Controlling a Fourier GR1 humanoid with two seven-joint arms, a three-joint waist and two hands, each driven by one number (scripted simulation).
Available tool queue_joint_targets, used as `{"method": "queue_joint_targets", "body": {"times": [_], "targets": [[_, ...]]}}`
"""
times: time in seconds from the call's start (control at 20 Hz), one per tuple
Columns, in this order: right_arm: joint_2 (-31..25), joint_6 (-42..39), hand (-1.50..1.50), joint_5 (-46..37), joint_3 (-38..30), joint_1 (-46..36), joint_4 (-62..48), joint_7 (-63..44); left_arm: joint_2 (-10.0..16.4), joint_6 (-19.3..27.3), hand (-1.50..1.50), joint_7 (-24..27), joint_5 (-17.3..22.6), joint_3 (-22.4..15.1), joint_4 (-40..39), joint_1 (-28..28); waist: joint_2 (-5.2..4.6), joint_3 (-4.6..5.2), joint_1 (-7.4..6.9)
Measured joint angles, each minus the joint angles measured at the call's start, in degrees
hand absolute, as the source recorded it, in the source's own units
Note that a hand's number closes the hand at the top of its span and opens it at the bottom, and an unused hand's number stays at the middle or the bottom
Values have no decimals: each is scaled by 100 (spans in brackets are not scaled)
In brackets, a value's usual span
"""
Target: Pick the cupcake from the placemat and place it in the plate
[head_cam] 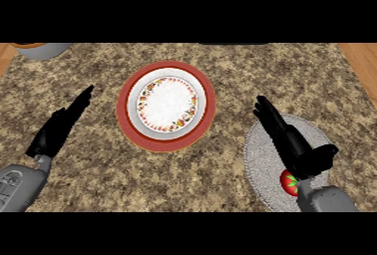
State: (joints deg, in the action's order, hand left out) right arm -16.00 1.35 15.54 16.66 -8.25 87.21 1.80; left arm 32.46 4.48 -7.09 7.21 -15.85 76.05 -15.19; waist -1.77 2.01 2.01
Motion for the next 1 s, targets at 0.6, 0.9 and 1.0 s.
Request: {"method": "queue_joint_targets", "body": {"times": [0.6,0.9,1.0], "targets": [[-1876,1166,150,-1676,-1363,734,62,262,-924,990,0,-96,413,482,-84,653,209,-117,-18],[-571,1504,-150,-605,-1962,1369,28,1710,-1203,1274,0,-169,459,469,166,929,231,-216,-22],[-498,1093,-150,-487,-1967,1622,-191,2414,-1261,1318,0,-212,429,459,196,910,212,-216,-69]]}}
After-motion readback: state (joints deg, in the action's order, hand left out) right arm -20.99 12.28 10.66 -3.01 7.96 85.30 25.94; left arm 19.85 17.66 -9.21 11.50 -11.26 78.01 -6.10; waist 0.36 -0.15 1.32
